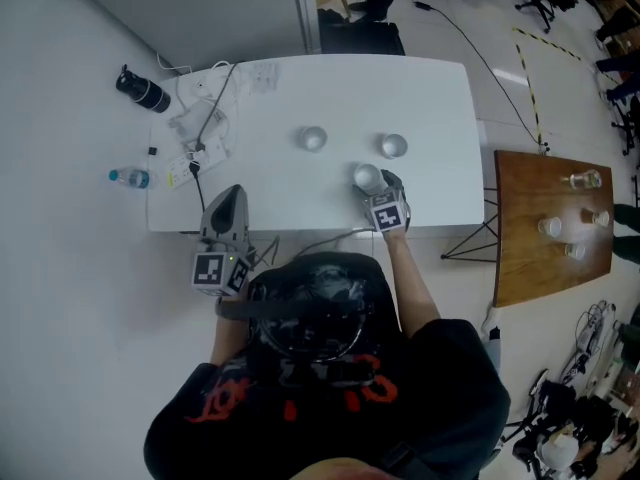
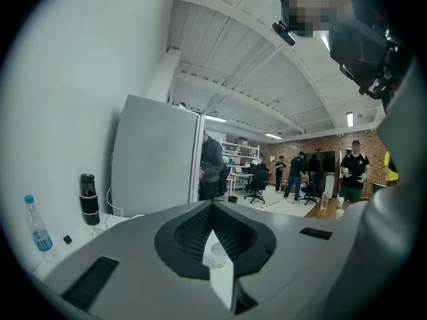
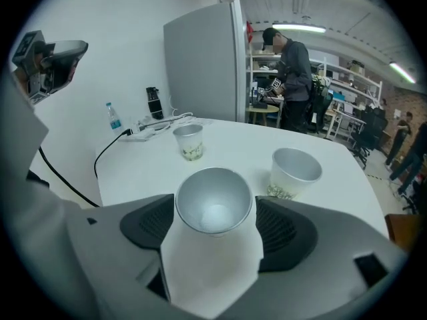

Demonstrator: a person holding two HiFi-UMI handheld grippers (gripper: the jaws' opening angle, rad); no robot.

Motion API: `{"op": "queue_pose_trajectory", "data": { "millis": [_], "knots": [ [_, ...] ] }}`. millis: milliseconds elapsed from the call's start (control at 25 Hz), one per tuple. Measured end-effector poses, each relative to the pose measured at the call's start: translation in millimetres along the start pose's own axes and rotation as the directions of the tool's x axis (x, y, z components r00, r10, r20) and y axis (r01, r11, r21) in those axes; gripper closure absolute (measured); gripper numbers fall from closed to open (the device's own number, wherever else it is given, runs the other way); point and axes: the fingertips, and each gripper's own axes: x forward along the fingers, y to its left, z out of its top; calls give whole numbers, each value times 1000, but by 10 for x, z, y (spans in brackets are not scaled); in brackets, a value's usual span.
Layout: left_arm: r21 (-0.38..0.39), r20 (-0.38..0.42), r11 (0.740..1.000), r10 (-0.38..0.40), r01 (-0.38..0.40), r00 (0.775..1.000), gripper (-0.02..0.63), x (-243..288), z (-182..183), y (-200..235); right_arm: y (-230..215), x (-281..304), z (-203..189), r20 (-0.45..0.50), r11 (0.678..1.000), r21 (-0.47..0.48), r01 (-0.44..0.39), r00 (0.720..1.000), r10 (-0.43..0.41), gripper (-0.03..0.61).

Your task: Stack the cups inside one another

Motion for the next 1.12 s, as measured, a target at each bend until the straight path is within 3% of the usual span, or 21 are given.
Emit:
{"op": "queue_pose_trajectory", "data": {
  "millis": [560,880,1120],
  "knots": [
    [-12,2,999,47,-47,999,611,-116,-30,65,71,53,128,36,999,-29,-16,999,17,196],
    [-10,1,1000,2,-2,1000,611,-53,-11,-27,120,-121,-18,54,999,40,-13,998,11,196],
    [-11,0,998,-55,55,998,611,55,-13,-120,76,-395,-13,122,990,141,-8,993,-9,196]
  ]
}}
